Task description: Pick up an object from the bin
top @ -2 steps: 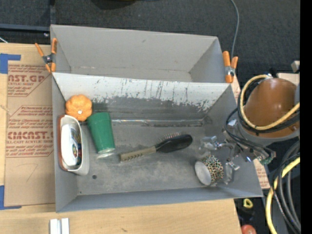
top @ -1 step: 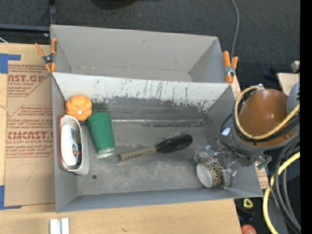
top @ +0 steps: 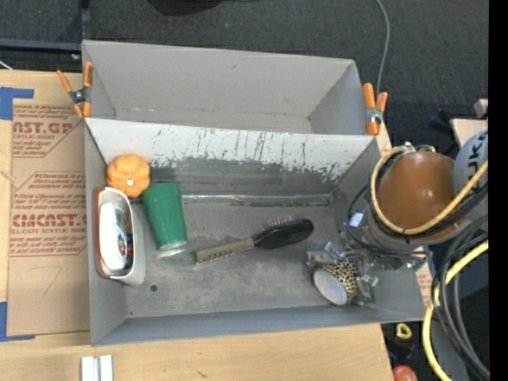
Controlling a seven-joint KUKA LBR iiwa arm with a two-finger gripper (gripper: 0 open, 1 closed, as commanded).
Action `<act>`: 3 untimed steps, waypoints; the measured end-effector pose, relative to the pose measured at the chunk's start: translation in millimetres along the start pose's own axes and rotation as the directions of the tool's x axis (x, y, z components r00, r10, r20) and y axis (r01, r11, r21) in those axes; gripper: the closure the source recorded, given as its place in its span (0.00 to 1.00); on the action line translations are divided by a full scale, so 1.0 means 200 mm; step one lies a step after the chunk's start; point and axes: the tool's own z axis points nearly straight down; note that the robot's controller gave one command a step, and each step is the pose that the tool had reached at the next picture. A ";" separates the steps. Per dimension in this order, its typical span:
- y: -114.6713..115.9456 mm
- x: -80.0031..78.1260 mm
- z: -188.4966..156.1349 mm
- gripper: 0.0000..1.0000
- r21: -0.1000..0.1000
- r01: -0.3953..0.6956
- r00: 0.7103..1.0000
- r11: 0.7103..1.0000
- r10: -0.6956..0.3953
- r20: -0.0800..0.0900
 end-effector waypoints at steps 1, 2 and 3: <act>-0.01 0.00 0.00 1.00 -0.009 0.142 0.990 0.990 -0.142 0.002; -0.01 0.00 0.00 1.00 -0.009 0.142 0.990 0.990 -0.142 0.002; -0.01 0.00 -0.20 1.00 -0.013 0.142 0.990 0.990 -0.142 -0.001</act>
Offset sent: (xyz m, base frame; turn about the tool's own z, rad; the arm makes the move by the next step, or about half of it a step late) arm 0.0000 0.0000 0.0000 0.0000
